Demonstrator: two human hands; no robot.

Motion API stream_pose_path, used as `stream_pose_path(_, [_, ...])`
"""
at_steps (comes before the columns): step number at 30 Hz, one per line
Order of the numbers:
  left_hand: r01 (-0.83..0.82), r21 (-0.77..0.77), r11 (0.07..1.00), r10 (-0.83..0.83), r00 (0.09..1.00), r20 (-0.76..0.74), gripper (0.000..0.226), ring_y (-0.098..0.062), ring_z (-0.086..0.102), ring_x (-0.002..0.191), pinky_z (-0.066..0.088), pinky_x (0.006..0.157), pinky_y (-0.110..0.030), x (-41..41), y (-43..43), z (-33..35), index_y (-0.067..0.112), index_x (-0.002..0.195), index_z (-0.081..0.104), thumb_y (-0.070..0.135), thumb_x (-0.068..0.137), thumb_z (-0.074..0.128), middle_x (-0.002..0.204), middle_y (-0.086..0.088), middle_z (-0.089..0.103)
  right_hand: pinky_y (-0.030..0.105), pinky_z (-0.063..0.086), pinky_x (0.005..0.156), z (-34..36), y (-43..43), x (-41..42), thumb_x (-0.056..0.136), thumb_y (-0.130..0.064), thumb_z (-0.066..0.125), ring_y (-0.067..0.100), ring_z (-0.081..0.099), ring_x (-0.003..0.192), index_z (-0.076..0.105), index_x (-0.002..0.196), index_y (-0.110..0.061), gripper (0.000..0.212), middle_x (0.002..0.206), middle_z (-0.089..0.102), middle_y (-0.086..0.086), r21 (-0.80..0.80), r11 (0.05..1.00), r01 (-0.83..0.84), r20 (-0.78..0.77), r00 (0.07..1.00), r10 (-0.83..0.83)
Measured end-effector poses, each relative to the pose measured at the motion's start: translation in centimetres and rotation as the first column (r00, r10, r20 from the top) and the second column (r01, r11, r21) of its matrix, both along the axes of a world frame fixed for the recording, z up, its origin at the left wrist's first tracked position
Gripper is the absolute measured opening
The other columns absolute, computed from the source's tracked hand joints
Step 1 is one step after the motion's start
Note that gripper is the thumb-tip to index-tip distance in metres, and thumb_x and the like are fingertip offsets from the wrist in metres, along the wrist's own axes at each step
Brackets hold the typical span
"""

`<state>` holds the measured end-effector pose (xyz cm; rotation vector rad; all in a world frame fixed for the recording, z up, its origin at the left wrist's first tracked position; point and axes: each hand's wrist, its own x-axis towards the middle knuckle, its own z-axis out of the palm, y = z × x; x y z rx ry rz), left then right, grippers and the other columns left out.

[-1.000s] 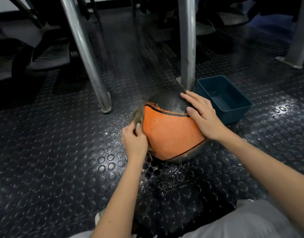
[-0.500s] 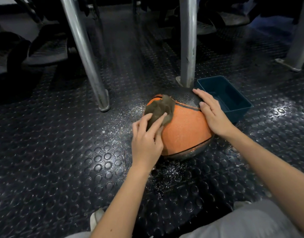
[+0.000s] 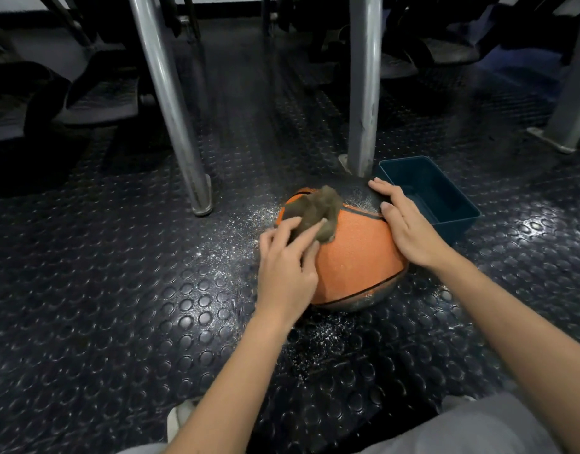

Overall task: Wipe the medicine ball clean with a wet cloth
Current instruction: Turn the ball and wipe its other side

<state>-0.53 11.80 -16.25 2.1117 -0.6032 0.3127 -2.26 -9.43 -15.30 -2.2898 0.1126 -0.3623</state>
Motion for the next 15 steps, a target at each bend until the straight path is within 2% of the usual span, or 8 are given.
stream_pose_path(2, [0.065, 0.067, 0.996, -0.071, 0.993, 0.095, 0.032, -0.013, 0.035, 0.101, 0.032, 0.091, -0.023, -0.9, 0.7, -1.0, 0.026, 0.117, 0.067, 0.024, 0.091, 0.048, 0.118, 0.002, 0.057, 0.019, 0.016, 0.107, 0.2, -0.5, 0.1, 0.102, -0.032, 0.028, 0.004, 0.026, 0.134, 0.036, 0.14, -0.024, 0.039, 0.143, 0.03, -0.013, 0.028, 1.0, 0.005, -0.015, 1.0, -0.004])
stream_pose_path(4, [0.113, 0.155, 0.981, -0.138, 0.977, 0.162, 0.034, -0.018, 0.038, 0.1, 0.044, 0.084, -0.032, -1.9, 1.3, -1.6, 0.028, 0.114, 0.067, 0.025, 0.088, 0.044, 0.116, 0.002, 0.058, 0.016, 0.016, 0.107, 0.2, -0.7, 0.2, 0.103, -0.029, 0.027, 0.001, 0.026, 0.133, 0.034, 0.139, -0.029, 0.037, 0.147, 0.031, -0.009, 0.059, 0.998, -0.018, -0.018, 1.0, 0.019])
stream_pose_path(7, [0.122, 0.199, 0.972, -0.161, 0.968, 0.191, 0.035, -0.02, 0.04, 0.101, 0.05, 0.079, -0.039, -2.3, 2.0, -2.2, 0.032, 0.114, 0.063, 0.023, 0.086, 0.044, 0.117, 0.006, 0.055, 0.023, 0.011, 0.114, 0.0, -0.7, 0.3, 0.101, -0.039, 0.025, 0.004, 0.021, 0.139, 0.03, 0.132, -0.046, 0.033, 0.149, 0.027, -0.011, 0.034, 0.996, -0.088, -0.007, 0.996, 0.088])
stream_pose_path(11, [0.062, 0.134, 0.989, -0.083, 0.985, 0.154, 0.032, -0.02, 0.037, 0.102, 0.041, 0.089, -0.035, -0.2, 1.4, -1.2, 0.028, 0.114, 0.067, 0.019, 0.09, 0.047, 0.12, 0.001, 0.056, 0.032, 0.01, 0.117, -0.4, -0.6, 0.5, 0.095, -0.044, 0.023, 0.008, 0.02, 0.14, 0.032, 0.127, -0.052, 0.034, 0.144, 0.027, -0.015, -0.001, 0.998, -0.07, 0.017, 0.997, 0.07])
stream_pose_path(13, [-0.001, 0.093, 0.996, -0.003, 0.999, 0.034, 0.031, -0.013, 0.029, 0.104, 0.027, 0.093, -0.023, 1.4, 0.3, 0.4, 0.026, 0.12, 0.065, 0.015, 0.095, 0.049, 0.126, -0.001, 0.054, 0.033, 0.01, 0.117, -0.6, -0.4, 0.4, 0.095, -0.046, 0.024, 0.009, 0.02, 0.141, 0.033, 0.127, -0.052, 0.034, 0.145, 0.029, -0.014, -0.015, 0.997, -0.07, 0.03, 0.997, 0.071])
stream_pose_path(15, [-0.047, 0.075, 0.996, 0.049, 0.998, -0.03, 0.032, -0.01, 0.025, 0.105, 0.018, 0.09, -0.014, 2.5, -0.3, 1.4, 0.026, 0.124, 0.062, 0.015, 0.097, 0.048, 0.129, 0.002, 0.05, 0.034, 0.011, 0.116, -0.8, -0.2, 0.5, 0.095, -0.046, 0.024, 0.011, 0.02, 0.141, 0.034, 0.128, -0.049, 0.035, 0.146, 0.032, -0.01, -0.021, 0.997, -0.073, 0.034, 0.997, 0.073])
